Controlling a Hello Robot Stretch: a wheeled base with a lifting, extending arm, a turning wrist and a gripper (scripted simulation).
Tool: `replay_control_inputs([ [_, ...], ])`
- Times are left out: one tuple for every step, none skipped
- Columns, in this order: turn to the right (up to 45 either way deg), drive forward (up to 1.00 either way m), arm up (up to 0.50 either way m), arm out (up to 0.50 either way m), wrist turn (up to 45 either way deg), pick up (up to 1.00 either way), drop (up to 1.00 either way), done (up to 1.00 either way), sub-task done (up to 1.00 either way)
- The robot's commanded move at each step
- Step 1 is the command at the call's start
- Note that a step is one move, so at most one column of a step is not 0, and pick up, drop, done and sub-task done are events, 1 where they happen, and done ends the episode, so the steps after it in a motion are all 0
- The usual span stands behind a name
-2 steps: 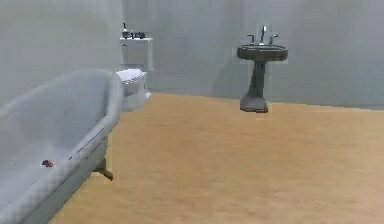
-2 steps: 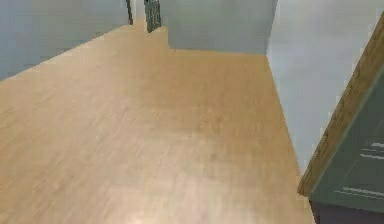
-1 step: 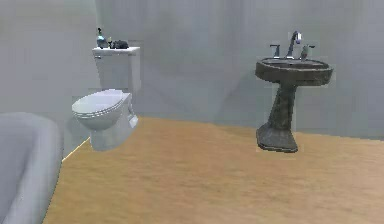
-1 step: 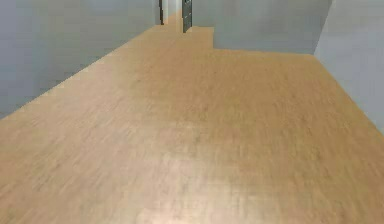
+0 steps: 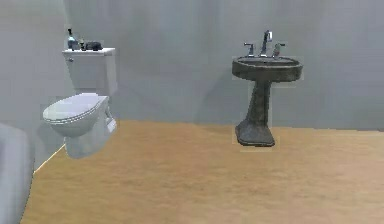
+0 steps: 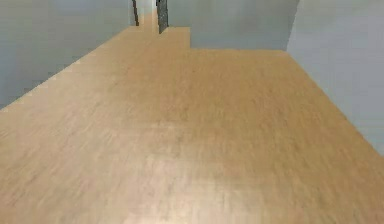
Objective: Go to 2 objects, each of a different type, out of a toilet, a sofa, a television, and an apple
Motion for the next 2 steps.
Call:
replay_control_inputs([
  [0.0,0.70,0.00,0.00,0.0,0.00,0.00,0.00,0.00],
  [-27.0,0.00,0.00,0.00,0.0,0.00,0.00,0.00,0.00],
])
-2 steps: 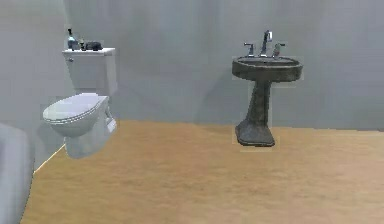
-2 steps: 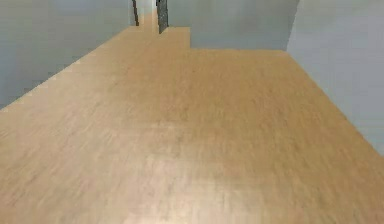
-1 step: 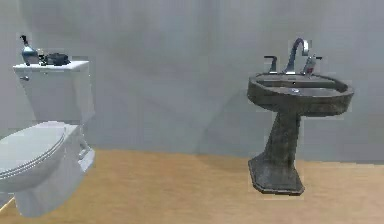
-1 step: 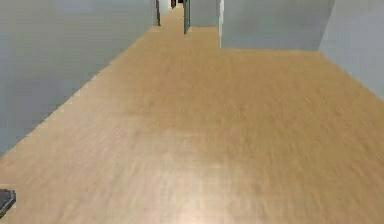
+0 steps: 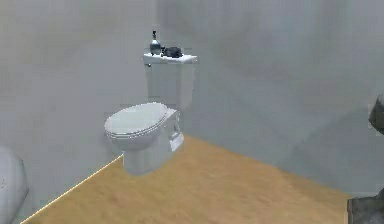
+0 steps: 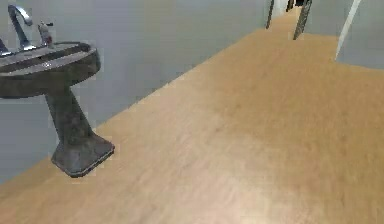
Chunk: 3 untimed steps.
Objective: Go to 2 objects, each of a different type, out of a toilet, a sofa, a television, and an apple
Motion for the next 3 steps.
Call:
replay_control_inputs([
  [0.0,0.75,0.00,0.00,0.0,0.00,0.00,0.00,0.00],
  [-18.0,0.00,0.00,0.00,0.0,0.00,0.00,0.00,0.00],
  [0.0,0.00,0.00,0.00,0.0,0.00,0.00,1.00,0.00],
])
